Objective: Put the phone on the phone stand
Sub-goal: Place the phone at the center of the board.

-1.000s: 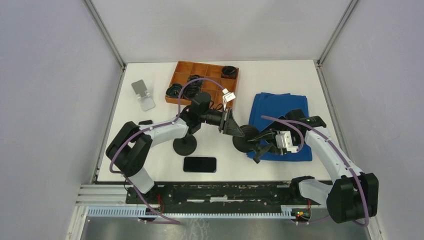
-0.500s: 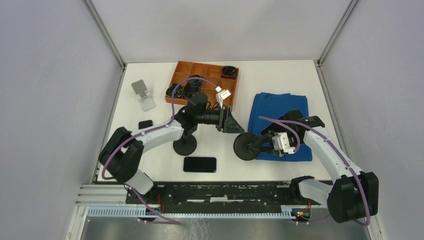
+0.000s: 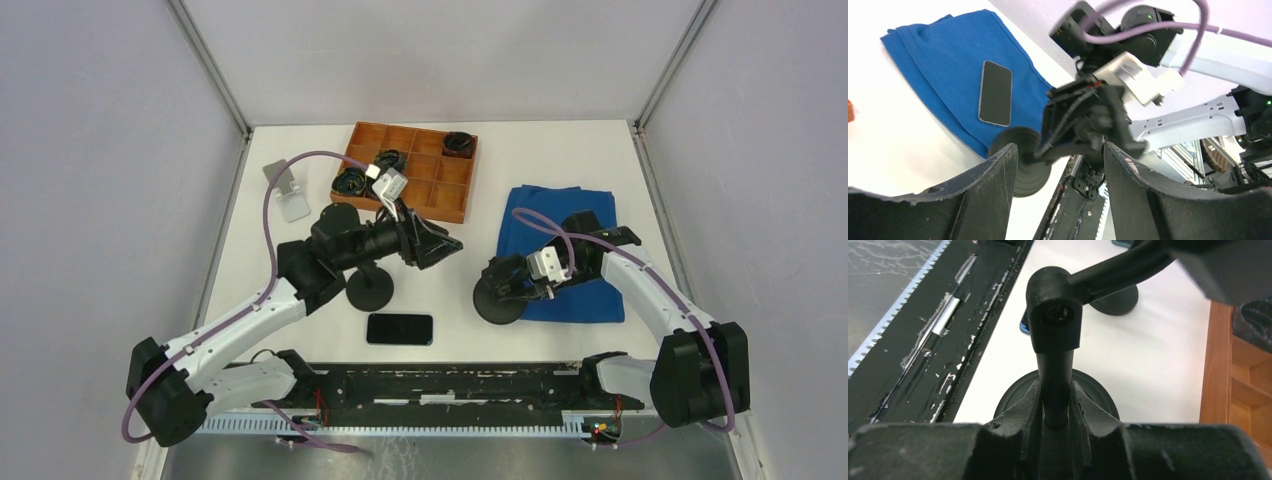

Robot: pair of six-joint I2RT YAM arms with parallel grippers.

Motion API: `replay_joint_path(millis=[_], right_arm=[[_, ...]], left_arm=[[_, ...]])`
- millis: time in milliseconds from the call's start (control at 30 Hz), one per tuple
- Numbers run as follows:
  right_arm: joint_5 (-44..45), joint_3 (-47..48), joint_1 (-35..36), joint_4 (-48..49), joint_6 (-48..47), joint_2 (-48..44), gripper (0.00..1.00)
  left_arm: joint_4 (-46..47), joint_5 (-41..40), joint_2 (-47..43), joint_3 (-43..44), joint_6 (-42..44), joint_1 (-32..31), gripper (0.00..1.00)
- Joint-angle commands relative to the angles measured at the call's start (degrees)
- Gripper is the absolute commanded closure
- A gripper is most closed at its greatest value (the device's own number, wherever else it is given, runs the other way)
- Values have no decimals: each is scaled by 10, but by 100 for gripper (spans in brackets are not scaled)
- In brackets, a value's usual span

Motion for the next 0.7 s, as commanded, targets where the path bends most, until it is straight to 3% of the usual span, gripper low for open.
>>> replay_joint_path(millis=[0,133,233,533,667], right_arm=[[0,8,2,171,207,-13,96],[24,-28,2,299,345,-41,96],[35,-52,3,364,405,-60,96],[49,-55,9,376,418,-56,96],[53,-56,11,377,419,-53,96]], left_arm=[[-43,-122,-30,13,41,-83,30],[-84,-271,-38,34,55,-168,29],[-90,-325,-29,43,49,-195,26],[-103,-388,39,99,43,-211,26],[-104,-416,70,125,38,-211,35]])
